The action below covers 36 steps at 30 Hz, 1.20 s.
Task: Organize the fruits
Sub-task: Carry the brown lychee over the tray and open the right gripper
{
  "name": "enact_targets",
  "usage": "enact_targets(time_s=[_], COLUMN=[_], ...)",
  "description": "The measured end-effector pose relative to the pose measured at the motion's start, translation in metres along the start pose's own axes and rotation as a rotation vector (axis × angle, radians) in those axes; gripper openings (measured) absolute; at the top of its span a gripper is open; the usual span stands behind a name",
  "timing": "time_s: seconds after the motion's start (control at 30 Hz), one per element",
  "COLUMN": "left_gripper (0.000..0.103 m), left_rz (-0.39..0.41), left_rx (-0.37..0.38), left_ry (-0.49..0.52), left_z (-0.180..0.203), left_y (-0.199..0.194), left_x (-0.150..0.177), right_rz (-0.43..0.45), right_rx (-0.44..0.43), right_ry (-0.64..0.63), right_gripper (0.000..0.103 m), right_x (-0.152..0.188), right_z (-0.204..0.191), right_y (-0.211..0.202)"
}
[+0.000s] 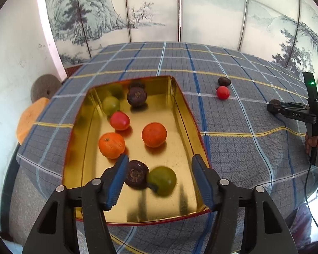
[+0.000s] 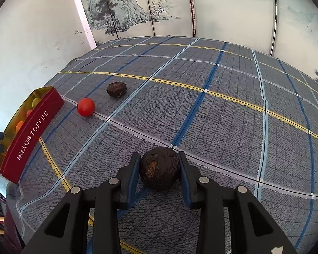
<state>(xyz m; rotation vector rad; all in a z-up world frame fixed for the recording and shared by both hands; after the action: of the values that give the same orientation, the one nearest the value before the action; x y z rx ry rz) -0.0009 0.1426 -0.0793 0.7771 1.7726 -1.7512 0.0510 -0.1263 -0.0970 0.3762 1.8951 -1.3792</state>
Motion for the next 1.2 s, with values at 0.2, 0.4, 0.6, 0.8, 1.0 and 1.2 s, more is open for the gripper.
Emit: enact_targets(time_s=[0.2, 0.4, 0.6, 0.8, 1.0, 1.2], left_gripper=[0.063, 0.063, 0.064, 0.064, 0.067, 0.067], left_rz=[0.038, 0.056, 0.054, 0.057, 0.061, 0.065], left_rx=[-0.043, -0.074, -0.12, -0.158, -0.174, -0.184], left_ry=[0.022, -0.001, -0.015, -0.023, -0.05, -0.065], left_z=[-0.003, -0.013, -0.023, -0.034, -0.05, -0.061], left_y=[-0.011, -0.021, -0.026, -0.033, -0.038, -0.041], left_x=[-0.002, 0.0, 0.004, 0.011, 0.018, 0.023], right_rz=[-0.005, 0.022, 0.061, 0.077, 0.061, 0.035], right_rx=[-0.002, -0.018, -0.121, -0.247, -0.318, -0.351], right_ry=[-0.002, -0.016, -0.08, -0.176, -0.247, -0.283], right_gripper=[0.032, 0.032, 0.032, 0.032, 0.032, 0.032], right_x=[0.003, -0.006, -0.035, -0.06, -0.068, -0.069], right_z=[-0.003, -0.02, -0.076, -0.157, -0.219, -0.253], right_y=[-0.003, -0.019, -0.037, -0.04, -0.026, -0.011])
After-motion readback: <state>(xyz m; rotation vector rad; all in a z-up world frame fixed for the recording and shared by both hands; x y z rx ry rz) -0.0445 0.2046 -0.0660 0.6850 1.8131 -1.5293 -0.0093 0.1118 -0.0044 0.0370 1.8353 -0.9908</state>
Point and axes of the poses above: each gripper's, at about its wrist camera, not at the fingertips, and y roughly the way its jaws point, z to its right, x to its underside, the point moved 6 cm from there along y, roughly the way its jaws point, and after that the axes turned 6 degrees about z, right-handed, at the moved point
